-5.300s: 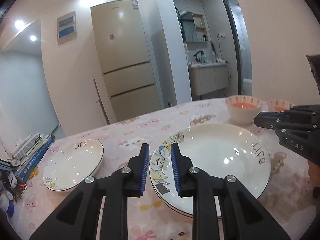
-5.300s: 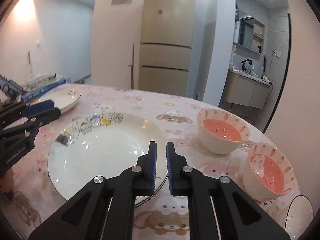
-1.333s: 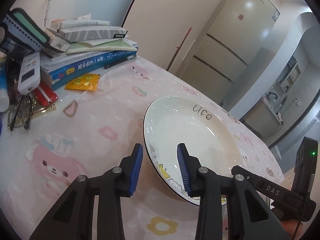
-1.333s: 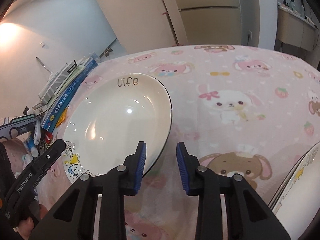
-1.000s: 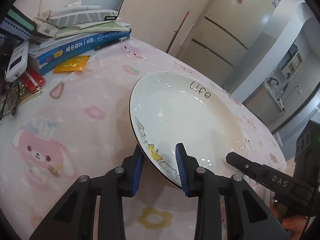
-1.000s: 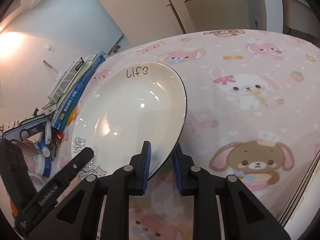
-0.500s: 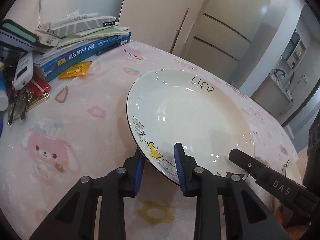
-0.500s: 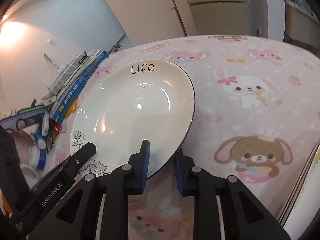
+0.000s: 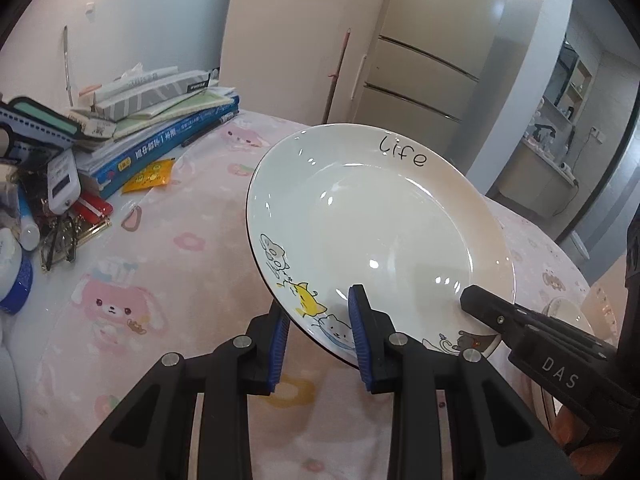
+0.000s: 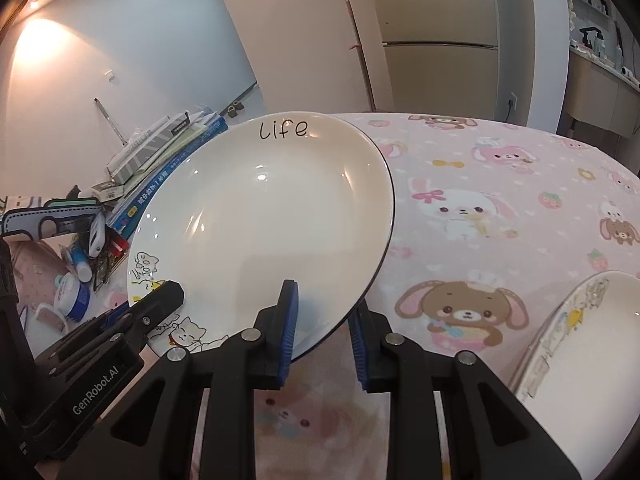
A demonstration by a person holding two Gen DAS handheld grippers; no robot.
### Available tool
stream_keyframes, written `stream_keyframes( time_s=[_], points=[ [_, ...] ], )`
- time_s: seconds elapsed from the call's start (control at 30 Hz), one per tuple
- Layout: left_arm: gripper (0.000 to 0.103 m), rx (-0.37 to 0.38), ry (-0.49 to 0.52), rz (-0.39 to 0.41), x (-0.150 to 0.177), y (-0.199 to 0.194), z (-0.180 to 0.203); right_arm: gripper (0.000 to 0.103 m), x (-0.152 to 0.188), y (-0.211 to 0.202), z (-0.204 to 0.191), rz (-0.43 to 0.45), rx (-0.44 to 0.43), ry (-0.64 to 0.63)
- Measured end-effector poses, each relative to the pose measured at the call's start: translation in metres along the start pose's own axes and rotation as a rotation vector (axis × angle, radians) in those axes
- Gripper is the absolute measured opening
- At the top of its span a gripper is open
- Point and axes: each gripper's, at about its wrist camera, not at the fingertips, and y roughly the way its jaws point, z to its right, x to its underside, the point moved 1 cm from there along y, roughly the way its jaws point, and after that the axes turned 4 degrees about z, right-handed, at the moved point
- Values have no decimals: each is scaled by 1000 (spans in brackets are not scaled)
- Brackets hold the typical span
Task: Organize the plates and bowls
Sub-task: 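Lift the 'life' plate with both grippers and carry it over the cartoon-rimmed plate stack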
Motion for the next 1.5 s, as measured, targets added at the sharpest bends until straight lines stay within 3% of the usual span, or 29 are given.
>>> stream_keyframes(
  time_s=[0.33, 0.63, 1.27, 1.5],
  points=[
    [31, 30, -5, 31, 3, -41, 15, 24, 6, -41, 6, 39, -34, 21],
    [31, 51, 69, 73, 3, -76, 49, 24, 9, -79, 21, 95, -37, 20],
    [31, 203, 191, 69, 41, -103, 180, 25, 40, -172, 117, 196, 73, 105],
    [31, 283, 237, -17, 69, -97, 214, 25, 69, -195, 157, 174, 121, 169]
  ],
)
